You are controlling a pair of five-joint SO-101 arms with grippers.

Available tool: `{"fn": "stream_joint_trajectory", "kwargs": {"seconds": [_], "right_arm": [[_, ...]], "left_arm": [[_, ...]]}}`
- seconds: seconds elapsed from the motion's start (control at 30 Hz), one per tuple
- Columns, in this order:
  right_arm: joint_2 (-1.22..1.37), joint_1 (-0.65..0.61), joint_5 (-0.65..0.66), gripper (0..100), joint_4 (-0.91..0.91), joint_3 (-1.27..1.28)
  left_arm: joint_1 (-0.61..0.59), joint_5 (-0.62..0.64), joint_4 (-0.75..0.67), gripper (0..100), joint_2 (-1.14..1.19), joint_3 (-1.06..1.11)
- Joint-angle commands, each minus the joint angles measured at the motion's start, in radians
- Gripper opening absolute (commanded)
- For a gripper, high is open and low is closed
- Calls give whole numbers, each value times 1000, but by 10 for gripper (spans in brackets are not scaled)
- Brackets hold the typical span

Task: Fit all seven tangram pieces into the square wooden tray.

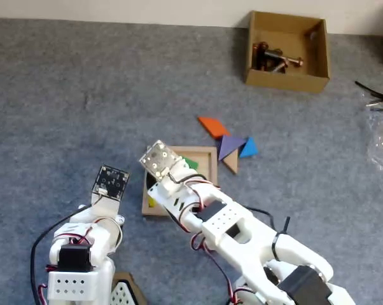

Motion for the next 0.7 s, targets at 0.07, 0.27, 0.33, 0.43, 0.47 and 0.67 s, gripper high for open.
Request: {"fn": "stream_joint_trajectory", "kwargs": {"seconds": [0.07,0.27,0.33,0.43,0.47,0.67], "right_arm": [[-2,53,-3,4,31,-7],[-2,70,-3,4,35,-5],[-2,70,-3,4,35,10],[-4,71,-3,4,35,33],[-5,71,-3,4,35,39],[-4,71,-3,4,35,42]], "left_arm": [[-4,8,5,5,-8,21],[-4,8,5,5,-8,21],[-4,8,5,5,-8,21],[-4,8,5,5,-8,21],[-4,8,5,5,-8,21],[-4,8,5,5,-8,21]]}}
